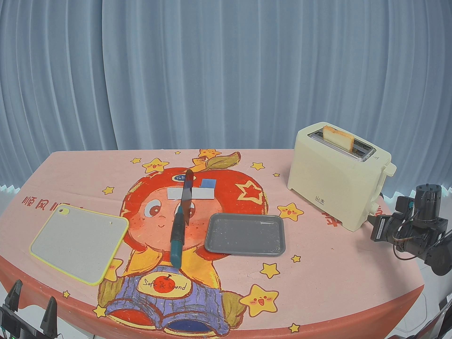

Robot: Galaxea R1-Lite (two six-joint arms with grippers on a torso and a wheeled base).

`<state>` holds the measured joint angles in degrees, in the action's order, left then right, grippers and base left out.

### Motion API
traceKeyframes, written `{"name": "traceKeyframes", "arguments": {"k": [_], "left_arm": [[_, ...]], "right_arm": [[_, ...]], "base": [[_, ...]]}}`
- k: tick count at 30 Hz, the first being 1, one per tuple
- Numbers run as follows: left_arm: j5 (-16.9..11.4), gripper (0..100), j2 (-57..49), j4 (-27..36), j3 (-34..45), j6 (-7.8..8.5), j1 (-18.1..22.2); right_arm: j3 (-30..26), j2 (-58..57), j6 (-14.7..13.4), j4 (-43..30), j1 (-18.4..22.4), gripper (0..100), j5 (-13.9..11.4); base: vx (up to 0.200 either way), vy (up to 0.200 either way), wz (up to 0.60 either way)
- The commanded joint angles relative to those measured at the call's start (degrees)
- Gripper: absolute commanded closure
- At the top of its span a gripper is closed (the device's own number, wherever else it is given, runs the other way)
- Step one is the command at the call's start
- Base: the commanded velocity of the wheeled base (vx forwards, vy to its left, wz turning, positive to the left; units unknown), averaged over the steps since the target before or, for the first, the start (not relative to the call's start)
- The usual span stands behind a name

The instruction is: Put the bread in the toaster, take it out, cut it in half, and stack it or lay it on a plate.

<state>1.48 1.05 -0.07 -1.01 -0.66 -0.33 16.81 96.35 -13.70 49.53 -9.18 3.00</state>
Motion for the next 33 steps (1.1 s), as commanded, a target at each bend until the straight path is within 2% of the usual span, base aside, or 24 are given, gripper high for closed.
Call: {"name": "traceKeyframes", "arguments": {"k": [1,8,16,21,28,29,32,33], "left_arm": [[0.0,0,0.1,0.0,1.0,-0.04,0.0],[0.0,0,0.1,0.0,1.0,0.04,0.0],[0.0,0,0.1,0.0,1.0,0.04,0.0],[0.0,0,0.1,-0.1,1.0,-0.04,0.0],[0.0,0,0.1,0.0,1.0,-0.04,0.0],[0.0,0,0.1,0.0,1.0,-0.04,0.0],[0.0,0,0.1,0.0,1.0,-0.04,0.0],[0.2,0,0.1,0.0,1.0,-0.04,0.0]], "right_arm": [[-0.1,-0.6,0.1,0.0,-0.2,100,0.0],[-0.3,-3.5,0.3,-0.1,-2.4,100,0.2],[-0.4,-14.5,1.2,-1.2,-7.3,100,0.3],[1.3,-20.2,1.7,-1.5,-9.9,100,-0.8],[2.1,-22.6,1.8,-1.0,-10.3,100,-1.0],[1.8,-23.2,1.7,-0.9,-10.2,0,-1.2],[1.8,-24.5,1.6,-0.9,-10.4,0,-1.7],[2.4,-26.2,1.3,-0.8,-10.0,0,-5.2]], "base": [[0.0,0.0,0.0],[0.0,0.0,0.0],[0.0,0.0,0.0],[0.0,0.0,0.0],[0.0,0.0,0.0],[0.0,0.0,0.0],[0.0,0.0,0.0],[0.0,0.0,0.0]]}}
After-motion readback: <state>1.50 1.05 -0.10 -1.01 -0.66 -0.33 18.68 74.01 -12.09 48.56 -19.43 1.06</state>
